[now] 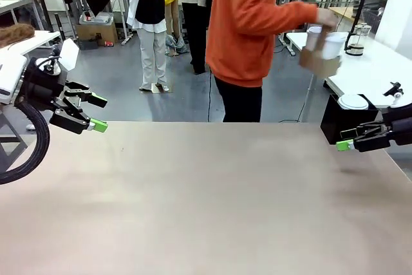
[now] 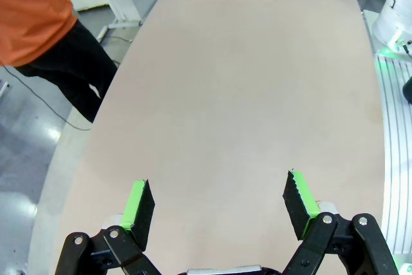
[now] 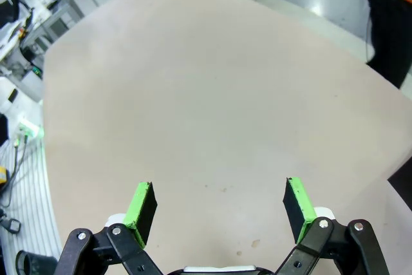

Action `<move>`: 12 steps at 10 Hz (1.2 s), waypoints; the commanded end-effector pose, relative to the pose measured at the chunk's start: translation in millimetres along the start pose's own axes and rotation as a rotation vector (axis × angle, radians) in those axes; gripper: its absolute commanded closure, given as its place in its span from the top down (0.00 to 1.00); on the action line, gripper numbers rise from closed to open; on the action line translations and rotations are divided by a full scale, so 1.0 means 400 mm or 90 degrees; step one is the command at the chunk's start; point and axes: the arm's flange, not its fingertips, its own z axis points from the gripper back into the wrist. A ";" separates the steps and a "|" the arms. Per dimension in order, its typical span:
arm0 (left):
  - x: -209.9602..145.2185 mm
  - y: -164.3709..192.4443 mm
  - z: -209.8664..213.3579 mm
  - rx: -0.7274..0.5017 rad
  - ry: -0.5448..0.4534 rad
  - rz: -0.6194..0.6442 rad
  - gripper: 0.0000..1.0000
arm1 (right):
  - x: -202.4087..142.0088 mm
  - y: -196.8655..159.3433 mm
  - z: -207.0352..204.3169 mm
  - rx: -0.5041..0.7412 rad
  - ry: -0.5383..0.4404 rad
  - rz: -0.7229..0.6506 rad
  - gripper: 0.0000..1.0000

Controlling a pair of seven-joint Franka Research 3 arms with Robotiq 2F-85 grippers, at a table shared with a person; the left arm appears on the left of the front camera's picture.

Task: Pour a drink into a cup and package it in a carrier.
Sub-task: Insert the held 600 ml Paper Cup into the Cup Carrier.

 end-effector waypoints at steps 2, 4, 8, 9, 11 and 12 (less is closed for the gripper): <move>0.001 0.001 -0.007 0.003 -0.017 0.006 1.00 | 0.003 -0.003 0.007 0.003 -0.006 0.015 1.00; 0.001 0.001 -0.007 0.003 -0.017 0.006 1.00 | 0.003 -0.003 0.007 0.003 -0.006 0.015 1.00; 0.001 0.001 -0.007 0.003 -0.017 0.006 1.00 | 0.003 -0.003 0.007 0.003 -0.006 0.015 1.00; 0.001 0.001 -0.007 0.003 -0.017 0.006 1.00 | 0.003 -0.003 0.007 0.003 -0.006 0.015 1.00; 0.001 0.001 -0.007 0.003 -0.017 0.006 1.00 | 0.003 -0.003 0.007 0.003 -0.006 0.015 1.00; 0.001 0.001 -0.007 0.003 -0.017 0.006 1.00 | 0.003 -0.003 0.007 0.003 -0.006 0.015 1.00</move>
